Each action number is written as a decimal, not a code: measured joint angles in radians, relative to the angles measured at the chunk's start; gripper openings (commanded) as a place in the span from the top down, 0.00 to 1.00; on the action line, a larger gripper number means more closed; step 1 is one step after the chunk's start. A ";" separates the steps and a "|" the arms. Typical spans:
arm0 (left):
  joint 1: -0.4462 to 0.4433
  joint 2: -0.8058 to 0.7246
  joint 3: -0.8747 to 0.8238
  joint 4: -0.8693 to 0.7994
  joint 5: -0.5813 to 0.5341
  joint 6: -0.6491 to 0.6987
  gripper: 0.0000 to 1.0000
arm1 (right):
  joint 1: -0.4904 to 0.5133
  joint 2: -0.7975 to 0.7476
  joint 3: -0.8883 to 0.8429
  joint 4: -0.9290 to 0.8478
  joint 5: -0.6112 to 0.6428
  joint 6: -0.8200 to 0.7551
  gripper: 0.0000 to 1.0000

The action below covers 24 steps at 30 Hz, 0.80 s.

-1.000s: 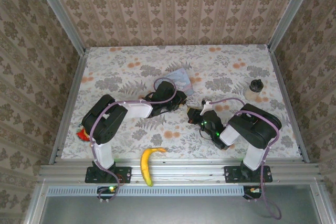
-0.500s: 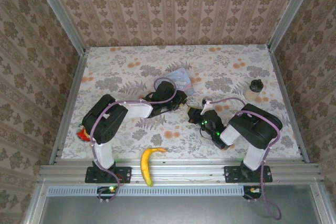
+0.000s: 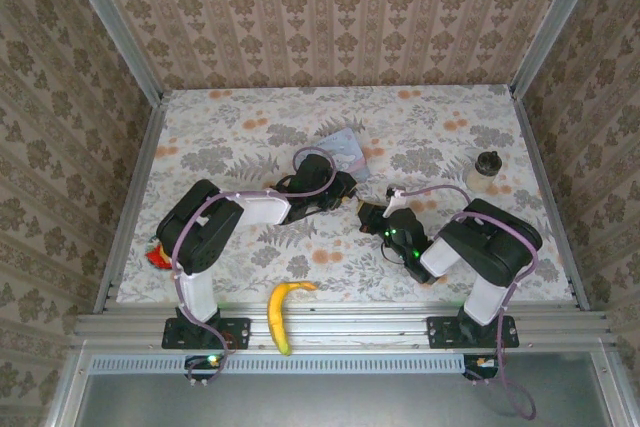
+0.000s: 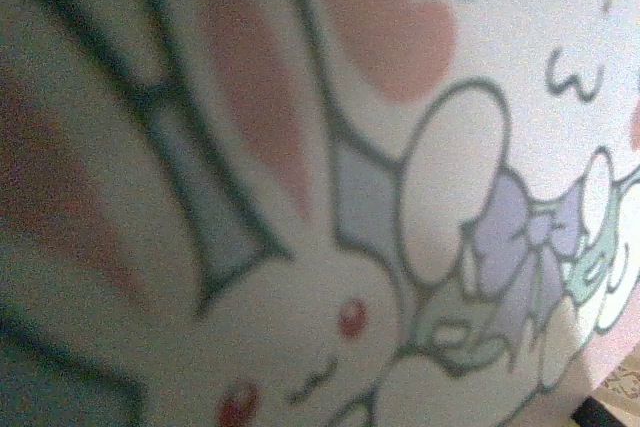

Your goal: Unlock the padlock with the key

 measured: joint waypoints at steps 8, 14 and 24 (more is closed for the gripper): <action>-0.006 -0.003 -0.001 -0.013 0.002 0.005 1.00 | 0.006 -0.012 -0.003 -0.023 -0.010 0.026 1.00; -0.019 -0.011 -0.001 -0.043 -0.002 0.018 1.00 | 0.027 -0.007 -0.024 -0.005 0.000 0.037 1.00; -0.035 -0.030 -0.026 -0.042 -0.011 0.014 1.00 | 0.041 -0.007 -0.053 0.021 0.004 0.035 1.00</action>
